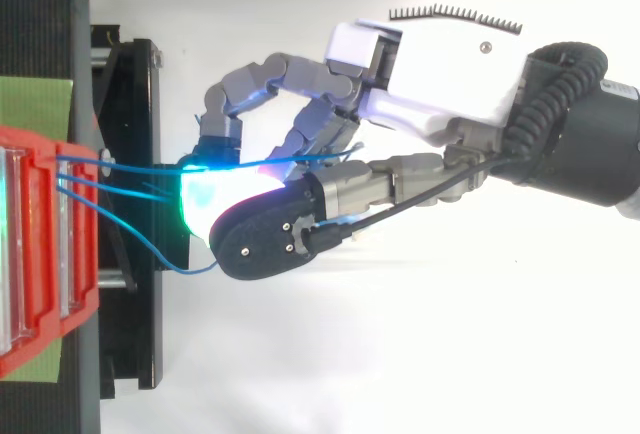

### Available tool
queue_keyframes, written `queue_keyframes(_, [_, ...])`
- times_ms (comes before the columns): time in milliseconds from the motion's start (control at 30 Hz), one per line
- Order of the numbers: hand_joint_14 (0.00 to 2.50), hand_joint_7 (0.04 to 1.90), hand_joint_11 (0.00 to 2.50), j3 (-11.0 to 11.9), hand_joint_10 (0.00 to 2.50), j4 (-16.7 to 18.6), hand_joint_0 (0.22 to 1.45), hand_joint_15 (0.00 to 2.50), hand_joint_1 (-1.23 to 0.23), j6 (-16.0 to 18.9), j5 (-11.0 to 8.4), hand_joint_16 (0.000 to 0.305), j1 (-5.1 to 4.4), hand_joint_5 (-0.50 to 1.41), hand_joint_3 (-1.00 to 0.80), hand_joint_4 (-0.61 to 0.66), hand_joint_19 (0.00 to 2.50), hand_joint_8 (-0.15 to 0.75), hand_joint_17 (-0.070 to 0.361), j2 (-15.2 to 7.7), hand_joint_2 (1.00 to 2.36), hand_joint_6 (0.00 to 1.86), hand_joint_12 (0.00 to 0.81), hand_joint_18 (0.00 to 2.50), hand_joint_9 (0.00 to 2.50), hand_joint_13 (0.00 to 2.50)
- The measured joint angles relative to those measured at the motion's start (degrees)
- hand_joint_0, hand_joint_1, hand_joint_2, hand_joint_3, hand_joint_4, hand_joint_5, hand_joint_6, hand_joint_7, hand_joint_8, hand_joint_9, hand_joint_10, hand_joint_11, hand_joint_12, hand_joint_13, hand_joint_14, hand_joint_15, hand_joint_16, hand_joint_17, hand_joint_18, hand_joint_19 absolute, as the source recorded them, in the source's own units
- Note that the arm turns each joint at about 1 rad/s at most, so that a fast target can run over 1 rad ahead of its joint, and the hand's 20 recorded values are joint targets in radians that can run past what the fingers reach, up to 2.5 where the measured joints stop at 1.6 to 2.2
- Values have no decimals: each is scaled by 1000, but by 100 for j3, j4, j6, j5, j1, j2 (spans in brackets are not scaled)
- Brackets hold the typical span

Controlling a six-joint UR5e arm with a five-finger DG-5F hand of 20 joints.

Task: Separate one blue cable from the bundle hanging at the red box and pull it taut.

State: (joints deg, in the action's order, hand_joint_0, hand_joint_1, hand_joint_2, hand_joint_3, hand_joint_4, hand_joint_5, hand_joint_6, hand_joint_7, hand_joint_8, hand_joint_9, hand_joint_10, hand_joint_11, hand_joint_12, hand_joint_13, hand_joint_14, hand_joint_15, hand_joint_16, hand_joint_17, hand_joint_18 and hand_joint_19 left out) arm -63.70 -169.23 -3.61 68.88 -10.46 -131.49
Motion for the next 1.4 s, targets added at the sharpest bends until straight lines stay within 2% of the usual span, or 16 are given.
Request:
queue_keyframes(33, [1346,1014,1453,0,615,-3,517,1293,-614,0,-1,52,0,-164,-500,213,1347,394,118,0,1000,723,416,1228,946,1002])
queue_keyframes(67, [1528,1011,1455,-1,690,-7,517,1267,-614,0,-3,52,0,-164,-500,214,1420,395,117,0,1000,724,419,1259,929,972])
queue_keyframes(167, [1875,1004,1417,-2,906,-18,518,1227,-620,0,-5,50,0,-166,-500,226,1593,399,112,0,1000,726,428,1315,879,900])
queue_keyframes(233, [2199,1011,1345,-1,1104,-20,518,1195,-622,3,-5,50,0,-168,-500,228,1737,404,112,0,1000,728,431,1362,820,824])
queue_keyframes(367, [2500,1006,1316,-2,1256,-22,517,1207,-630,8,-6,50,0,-170,-500,233,1688,406,112,0,1000,729,436,1298,770,726])
queue_keyframes(467, [2500,996,1312,-2,1447,-23,515,1223,-636,9,-6,49,0,-172,-500,233,1615,409,110,0,1000,732,436,1252,713,668])
queue_keyframes(500, [2500,998,1276,-2,1585,-23,516,1213,-635,9,-6,49,0,-172,-500,233,1594,405,111,1,1000,733,440,1242,683,662])
queue_keyframes(533, [2500,997,1186,-2,1905,-23,515,1248,-637,9,-6,50,0,-174,-500,239,1518,410,113,1,1000,734,440,1225,624,651])
queue_keyframes(667, [2500,985,1160,-2,2450,-26,514,1332,-640,9,-6,52,0,-175,-500,241,1380,419,117,1,1000,738,440,1183,520,615])
queue_keyframes(1033, [2500,964,1306,-1,2500,-29,512,1437,-650,14,-6,54,0,-179,-500,243,1120,441,122,1,1000,756,453,1131,333,591])
queue_keyframes(1233, [2500,942,1413,-2,2500,-24,506,1500,-641,30,-6,56,5,-184,-500,236,1054,446,127,1,1000,772,468,1118,310,632])
queue_keyframes(1400, [2500,939,1408,-2,2500,-16,505,1521,-639,35,-5,56,36,-188,-500,236,1038,446,127,0,1000,777,464,1112,293,630])
